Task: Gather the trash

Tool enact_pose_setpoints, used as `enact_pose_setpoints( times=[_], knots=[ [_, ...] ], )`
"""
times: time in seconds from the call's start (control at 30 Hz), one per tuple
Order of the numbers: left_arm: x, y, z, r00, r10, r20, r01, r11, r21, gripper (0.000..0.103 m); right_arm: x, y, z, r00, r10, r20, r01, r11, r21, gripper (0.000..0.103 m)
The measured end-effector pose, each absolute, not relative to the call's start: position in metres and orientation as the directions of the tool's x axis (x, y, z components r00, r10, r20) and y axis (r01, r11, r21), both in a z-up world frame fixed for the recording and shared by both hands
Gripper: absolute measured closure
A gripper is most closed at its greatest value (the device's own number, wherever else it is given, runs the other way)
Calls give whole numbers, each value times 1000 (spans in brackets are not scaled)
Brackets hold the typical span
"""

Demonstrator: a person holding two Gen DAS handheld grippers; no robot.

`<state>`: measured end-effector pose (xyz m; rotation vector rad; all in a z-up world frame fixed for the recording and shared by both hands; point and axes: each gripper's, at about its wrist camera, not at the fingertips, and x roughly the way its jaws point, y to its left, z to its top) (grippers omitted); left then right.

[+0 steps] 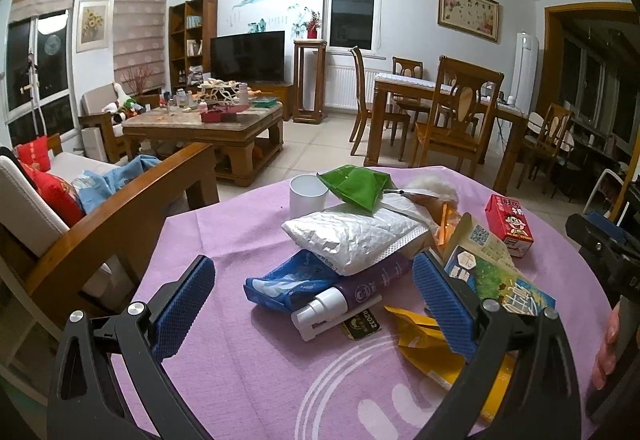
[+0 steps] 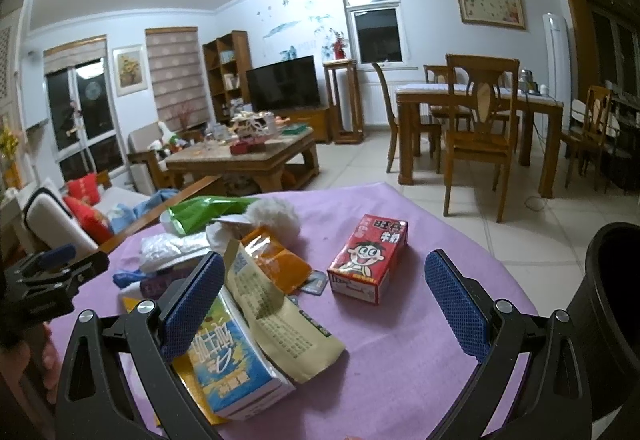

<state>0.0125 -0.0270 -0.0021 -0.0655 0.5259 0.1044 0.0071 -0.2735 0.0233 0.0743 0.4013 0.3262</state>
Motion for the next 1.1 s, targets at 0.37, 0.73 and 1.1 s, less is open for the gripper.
enact_pose_setpoints(
  times=[0.37, 0.73, 1.1],
  knots=[
    [15, -37, -2, 859, 86, -504, -118, 993, -32, 5, 7, -274, 24, 868, 328, -373, -296, 945, 140, 4],
    [13, -27, -3, 858, 86, -506, -119, 992, -33, 5, 7, -275, 24, 868, 328, -373, -296, 945, 141, 4],
    [13, -25, -4, 858, 86, -507, -118, 992, -32, 5, 7, -276, 25, 867, 328, -374, -296, 944, 143, 4]
  ],
)
